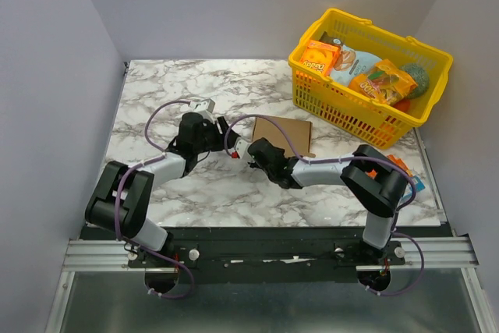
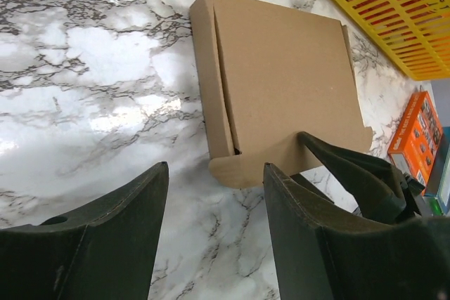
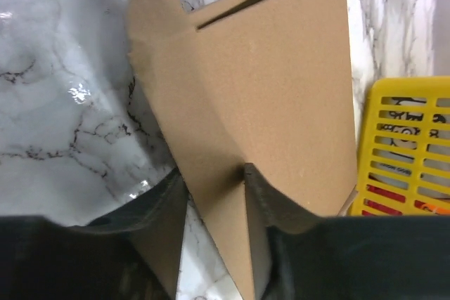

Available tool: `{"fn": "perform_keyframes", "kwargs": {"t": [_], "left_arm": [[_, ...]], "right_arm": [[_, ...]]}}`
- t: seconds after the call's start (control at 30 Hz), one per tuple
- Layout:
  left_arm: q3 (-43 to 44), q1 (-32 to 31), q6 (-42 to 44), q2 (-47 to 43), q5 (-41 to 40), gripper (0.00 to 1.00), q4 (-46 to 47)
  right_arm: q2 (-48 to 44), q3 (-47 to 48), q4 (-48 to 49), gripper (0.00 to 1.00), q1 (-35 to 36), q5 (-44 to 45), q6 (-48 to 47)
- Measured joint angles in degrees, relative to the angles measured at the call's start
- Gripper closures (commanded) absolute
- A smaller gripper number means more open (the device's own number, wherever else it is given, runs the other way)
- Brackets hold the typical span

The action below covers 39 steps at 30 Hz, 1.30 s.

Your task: Fold the paper box

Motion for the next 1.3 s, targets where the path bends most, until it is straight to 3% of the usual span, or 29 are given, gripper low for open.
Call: {"fn": "perform_keyframes", "kwargs": {"t": [0.37,0.5,0.73,0.93,1.3], "left_arm": [[-1.1,1.4,-0.7,-5.3,-0.6,0.32,-0.8],[-1.6,2.1,-1.0,-9.8,-0.6,0.30,-2.3],[-1.7,2.9,-1.4,-13.7,-0.2,0.18,-5.0],[-1.9,2.9,-3.1,-9.9,3.0,0.18,-4.8],[-0.1,-0.6,-6.1,1.6,6.9,0.18,-1.1]], "right_arm": [[2.3,0.4,2.6,0.86,0.5,4.1,-3.5],[-0.5,1.6,-3.5,0.89,0.5,2.1,-0.9],[-7.7,2.9,-15.0,0.89,0.6,-2.3,5.3],[-10.5,2.9,-18.5,0.89,0.6,-4.8,7.4],[-7.0,2.9,-20.0,0.91,2.4,-8.0,10.1]]}}
